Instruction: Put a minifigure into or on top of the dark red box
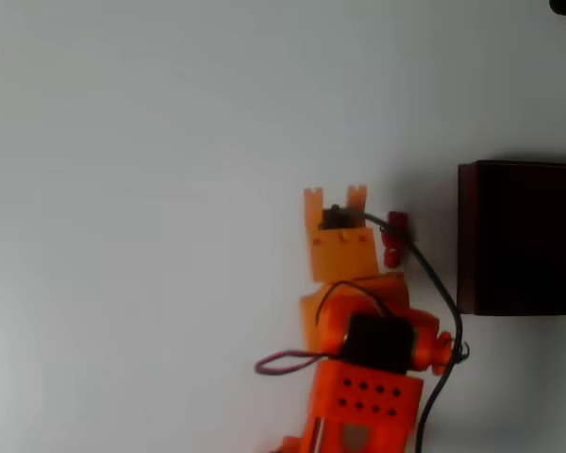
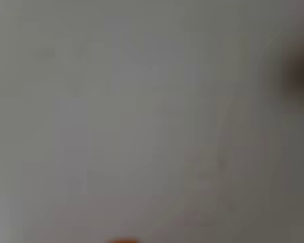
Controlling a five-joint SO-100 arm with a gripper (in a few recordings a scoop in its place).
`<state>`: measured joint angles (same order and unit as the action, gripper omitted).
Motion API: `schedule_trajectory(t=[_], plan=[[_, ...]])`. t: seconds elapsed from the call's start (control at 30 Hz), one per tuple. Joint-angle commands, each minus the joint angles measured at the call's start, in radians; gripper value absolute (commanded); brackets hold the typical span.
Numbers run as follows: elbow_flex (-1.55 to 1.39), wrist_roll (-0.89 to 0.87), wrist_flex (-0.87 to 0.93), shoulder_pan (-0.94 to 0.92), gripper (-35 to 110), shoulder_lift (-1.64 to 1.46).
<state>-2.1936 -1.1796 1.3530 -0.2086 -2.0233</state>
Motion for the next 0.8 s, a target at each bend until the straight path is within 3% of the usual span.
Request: schedule_trajectory(t=[0.0, 0.77], plan=[[0.08, -0.012, -0.023, -0.057, 21, 0.057], [0.345, 0.023, -0.077, -0.178, 21, 0.472]])
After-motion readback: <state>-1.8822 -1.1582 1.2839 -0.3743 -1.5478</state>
